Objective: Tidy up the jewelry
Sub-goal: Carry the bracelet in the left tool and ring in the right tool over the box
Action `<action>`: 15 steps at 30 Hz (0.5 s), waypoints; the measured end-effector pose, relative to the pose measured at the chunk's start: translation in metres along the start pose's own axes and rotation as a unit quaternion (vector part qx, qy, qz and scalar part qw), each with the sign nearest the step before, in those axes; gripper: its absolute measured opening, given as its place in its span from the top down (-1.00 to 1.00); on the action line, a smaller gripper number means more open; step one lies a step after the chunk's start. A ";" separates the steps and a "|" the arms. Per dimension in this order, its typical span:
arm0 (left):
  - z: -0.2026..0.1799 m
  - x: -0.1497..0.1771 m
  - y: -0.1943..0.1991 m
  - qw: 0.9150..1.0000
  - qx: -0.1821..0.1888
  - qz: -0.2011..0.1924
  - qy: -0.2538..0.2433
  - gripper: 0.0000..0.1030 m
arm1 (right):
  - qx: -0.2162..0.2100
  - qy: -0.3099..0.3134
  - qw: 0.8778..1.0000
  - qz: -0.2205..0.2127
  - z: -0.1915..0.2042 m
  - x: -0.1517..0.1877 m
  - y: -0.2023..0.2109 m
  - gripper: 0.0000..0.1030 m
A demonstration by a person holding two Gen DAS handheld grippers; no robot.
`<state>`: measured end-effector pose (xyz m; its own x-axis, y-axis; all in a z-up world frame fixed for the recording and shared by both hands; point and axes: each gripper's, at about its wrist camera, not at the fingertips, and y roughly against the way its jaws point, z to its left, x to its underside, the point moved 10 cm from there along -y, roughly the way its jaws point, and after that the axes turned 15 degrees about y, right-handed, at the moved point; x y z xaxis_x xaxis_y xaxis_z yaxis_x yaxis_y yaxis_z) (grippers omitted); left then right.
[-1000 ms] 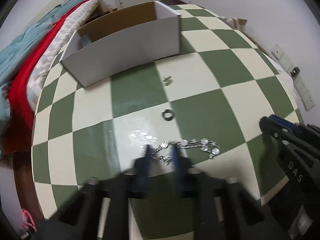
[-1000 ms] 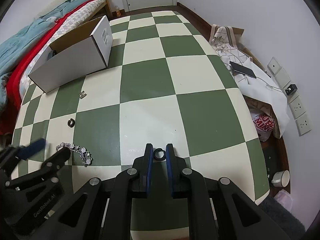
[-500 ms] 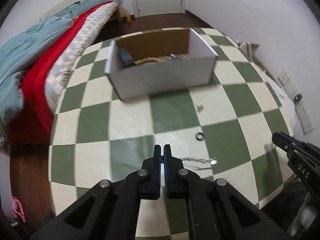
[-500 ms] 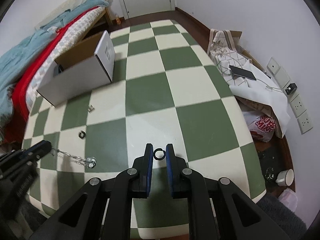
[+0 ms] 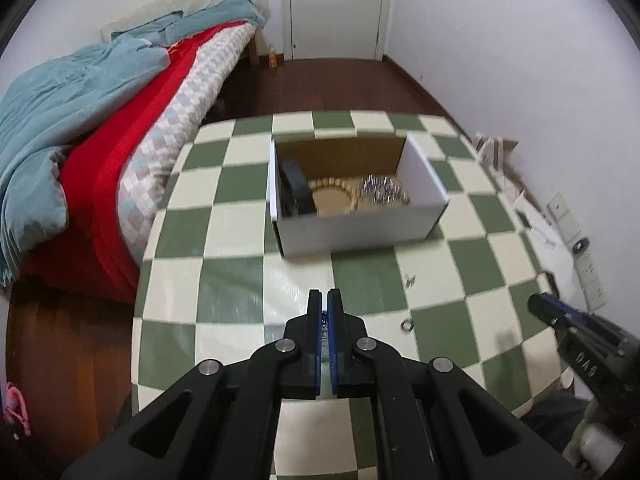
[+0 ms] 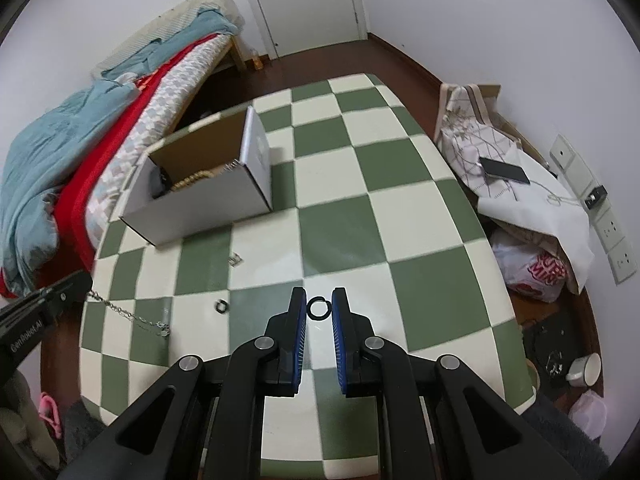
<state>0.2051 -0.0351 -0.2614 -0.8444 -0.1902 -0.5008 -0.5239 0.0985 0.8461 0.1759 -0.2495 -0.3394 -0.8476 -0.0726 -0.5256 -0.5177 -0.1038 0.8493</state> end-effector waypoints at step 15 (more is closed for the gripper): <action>-0.027 -0.123 0.007 0.998 0.041 -0.036 0.014 0.99 | -0.045 0.044 0.997 -0.053 0.041 -0.127 0.008 0.74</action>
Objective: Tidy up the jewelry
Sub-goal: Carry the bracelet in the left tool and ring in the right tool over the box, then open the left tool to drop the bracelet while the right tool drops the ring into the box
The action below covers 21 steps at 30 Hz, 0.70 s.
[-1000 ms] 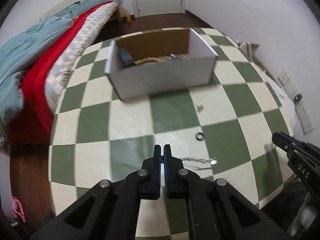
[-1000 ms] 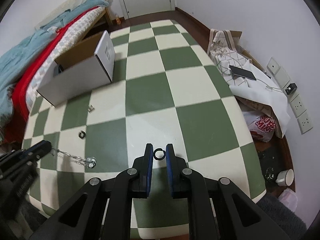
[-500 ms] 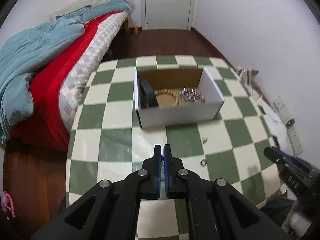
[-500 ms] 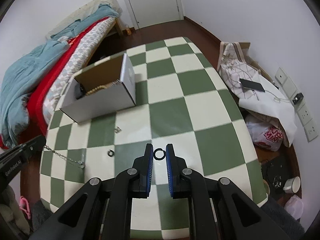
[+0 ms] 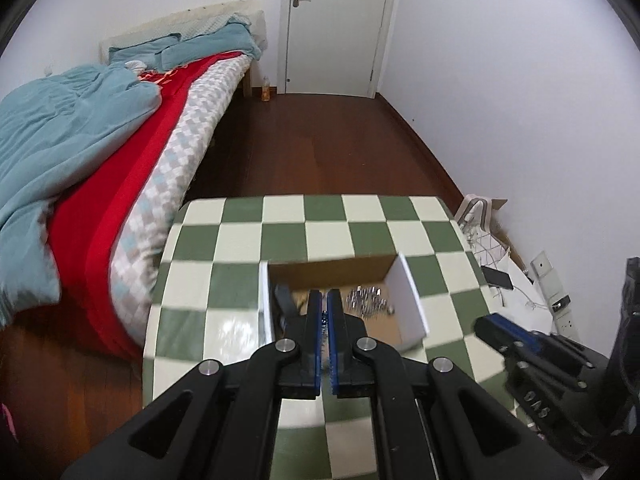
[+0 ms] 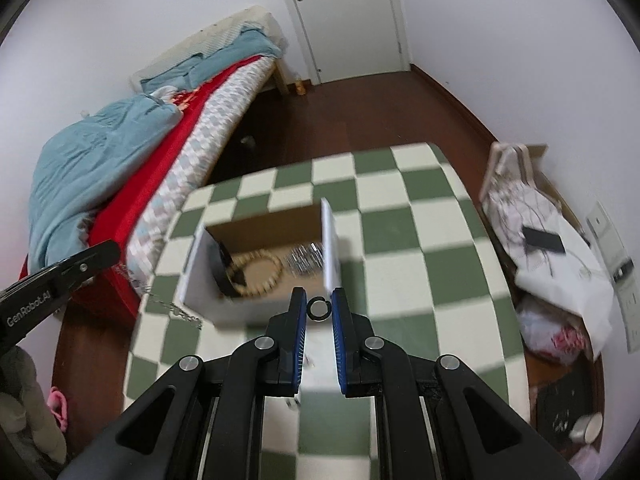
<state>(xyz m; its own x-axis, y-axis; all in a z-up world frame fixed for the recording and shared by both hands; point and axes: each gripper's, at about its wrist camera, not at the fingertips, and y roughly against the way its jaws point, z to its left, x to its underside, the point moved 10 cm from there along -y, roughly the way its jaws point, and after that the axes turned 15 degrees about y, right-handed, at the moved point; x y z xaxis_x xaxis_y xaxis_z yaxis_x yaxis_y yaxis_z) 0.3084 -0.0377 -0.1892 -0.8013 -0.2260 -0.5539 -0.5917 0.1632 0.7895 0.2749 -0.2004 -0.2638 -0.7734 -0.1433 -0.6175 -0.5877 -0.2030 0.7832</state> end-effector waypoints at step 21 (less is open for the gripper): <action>0.030 -0.016 -0.117 0.994 -0.053 0.098 0.006 -0.69 | -0.076 -0.022 0.986 0.146 0.013 -0.025 -0.139 0.16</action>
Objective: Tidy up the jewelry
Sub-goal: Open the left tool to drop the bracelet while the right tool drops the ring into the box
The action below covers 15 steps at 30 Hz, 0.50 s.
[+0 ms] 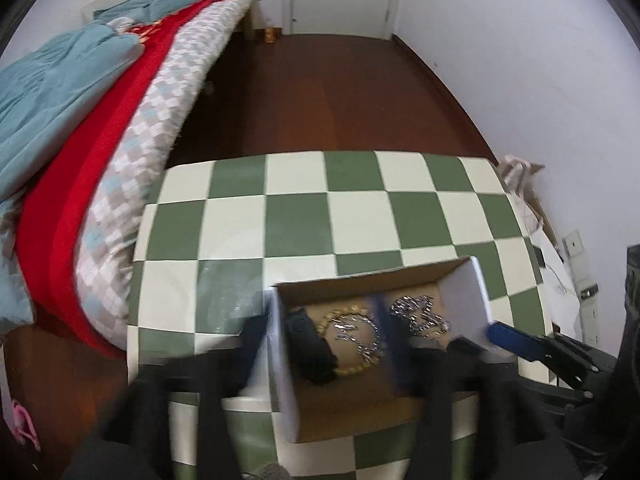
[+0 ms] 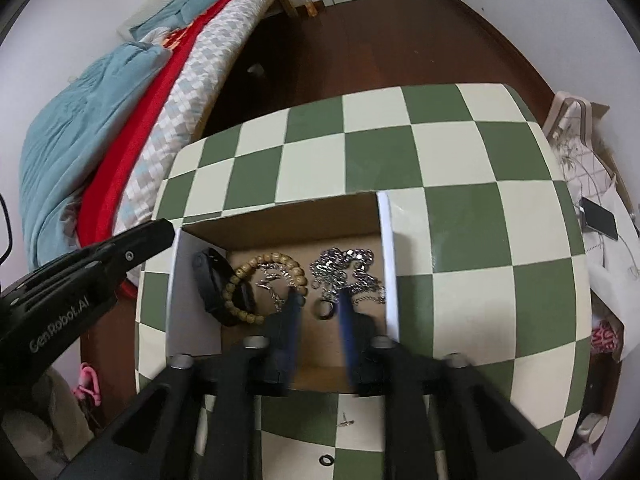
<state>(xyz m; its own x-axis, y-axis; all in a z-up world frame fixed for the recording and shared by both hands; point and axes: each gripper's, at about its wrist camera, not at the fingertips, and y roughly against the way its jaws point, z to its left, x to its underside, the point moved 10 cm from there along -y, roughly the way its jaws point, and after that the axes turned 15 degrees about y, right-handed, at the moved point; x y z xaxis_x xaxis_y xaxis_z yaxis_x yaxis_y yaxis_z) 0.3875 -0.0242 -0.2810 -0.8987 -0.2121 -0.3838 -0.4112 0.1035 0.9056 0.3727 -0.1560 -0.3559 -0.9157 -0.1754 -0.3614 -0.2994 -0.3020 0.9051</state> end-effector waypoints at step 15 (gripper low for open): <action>0.058 0.014 0.027 0.991 -0.109 -0.083 0.005 -0.99 | 0.139 0.050 0.989 0.009 -0.010 0.015 0.028 -0.98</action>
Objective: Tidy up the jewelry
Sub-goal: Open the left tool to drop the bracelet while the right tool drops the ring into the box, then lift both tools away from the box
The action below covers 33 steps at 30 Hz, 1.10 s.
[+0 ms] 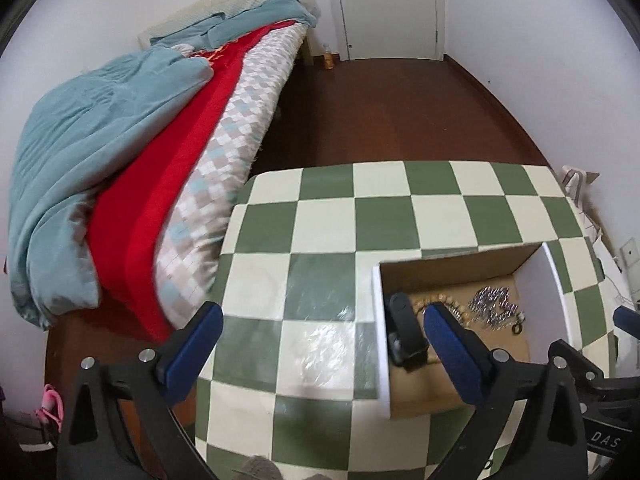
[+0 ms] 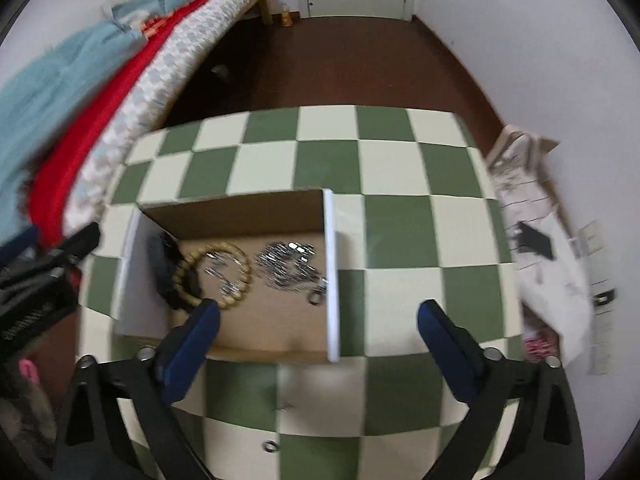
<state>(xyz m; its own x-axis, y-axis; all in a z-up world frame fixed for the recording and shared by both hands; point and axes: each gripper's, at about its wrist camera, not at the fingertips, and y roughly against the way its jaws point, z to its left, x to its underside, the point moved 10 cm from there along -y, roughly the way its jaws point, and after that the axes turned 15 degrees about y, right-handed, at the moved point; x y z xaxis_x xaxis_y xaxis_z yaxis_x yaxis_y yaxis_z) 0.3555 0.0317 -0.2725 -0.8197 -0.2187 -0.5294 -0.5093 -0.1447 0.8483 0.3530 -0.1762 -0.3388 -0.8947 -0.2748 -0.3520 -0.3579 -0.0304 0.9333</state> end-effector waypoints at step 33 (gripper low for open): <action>0.012 0.042 0.142 0.993 0.042 -0.101 0.044 -0.99 | 0.072 -0.016 0.989 -0.131 0.007 0.048 0.144 -0.99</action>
<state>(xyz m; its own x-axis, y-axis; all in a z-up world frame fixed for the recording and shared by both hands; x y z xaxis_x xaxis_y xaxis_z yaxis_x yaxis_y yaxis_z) 0.2458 0.0139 -0.1739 -0.6743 -0.2785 -0.6839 -0.6841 -0.1131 0.7205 0.2564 -0.1873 -0.2215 -0.7729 -0.2448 -0.5854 -0.6116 0.0417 0.7901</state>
